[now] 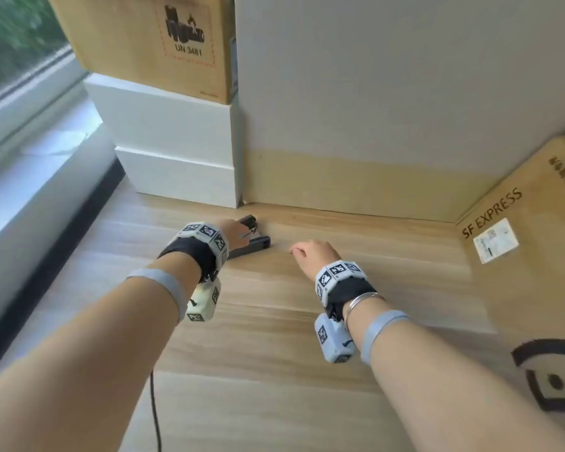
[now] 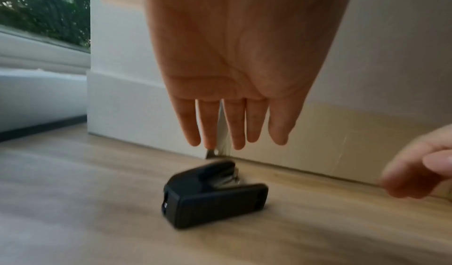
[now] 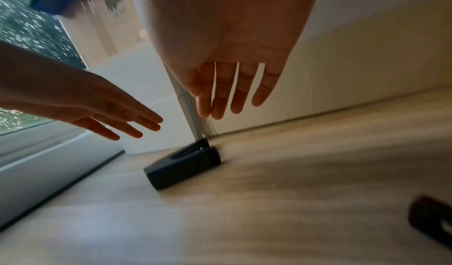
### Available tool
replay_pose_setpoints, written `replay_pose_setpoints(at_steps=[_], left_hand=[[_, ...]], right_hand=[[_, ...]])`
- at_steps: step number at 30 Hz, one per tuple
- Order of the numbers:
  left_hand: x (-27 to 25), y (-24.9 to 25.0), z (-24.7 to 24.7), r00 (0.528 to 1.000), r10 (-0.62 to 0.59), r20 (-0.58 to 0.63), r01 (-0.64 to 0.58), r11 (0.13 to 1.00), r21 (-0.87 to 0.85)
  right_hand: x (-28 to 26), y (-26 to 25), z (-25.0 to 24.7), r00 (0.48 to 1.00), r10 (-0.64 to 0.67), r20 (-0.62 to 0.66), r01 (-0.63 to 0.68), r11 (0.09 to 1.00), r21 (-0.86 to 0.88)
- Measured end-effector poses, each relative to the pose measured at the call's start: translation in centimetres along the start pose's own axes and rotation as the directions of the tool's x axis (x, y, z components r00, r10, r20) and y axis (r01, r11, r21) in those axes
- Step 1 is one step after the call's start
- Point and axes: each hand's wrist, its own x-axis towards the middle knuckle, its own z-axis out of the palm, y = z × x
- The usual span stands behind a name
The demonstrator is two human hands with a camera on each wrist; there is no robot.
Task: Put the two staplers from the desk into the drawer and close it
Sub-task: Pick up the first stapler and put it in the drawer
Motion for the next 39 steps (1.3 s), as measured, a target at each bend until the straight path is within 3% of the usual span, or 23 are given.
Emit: replay_pose_setpoints(at_steps=[4, 11, 17, 26, 39], left_hand=[[2.5, -1.6, 2.9, 0.995, -0.095, 0.034, 0.096, 0.995, -0.034], [6.8, -3.9, 4.7, 0.971, -0.216, -0.106, 0.192, 0.961, -0.198], [10.1, -4.2, 4.7, 0.979, -0.204, 0.015, 0.202, 0.956, -0.214], [11.7, -3.8, 4.6, 0.964, -0.248, 0.096, 0.261, 0.952, -0.162], [8.3, -2.9, 6.3, 0.977, -0.174, -0.124, 0.148, 0.97, -0.193]], right_hand=[[0.0, 1.7, 3.8, 0.99, 0.077, 0.117, -0.077, 0.997, -0.003], [0.8, 4.4, 7.7, 0.98, 0.12, 0.157, -0.119, 0.993, -0.019], [2.2, 6.0, 8.9, 0.972, 0.165, 0.165, -0.168, 0.986, 0.0], [3.1, 6.1, 10.1, 0.978, 0.188, 0.089, -0.196, 0.977, 0.083], [2.0, 6.1, 9.0, 0.968, 0.19, 0.162, -0.195, 0.981, 0.019]])
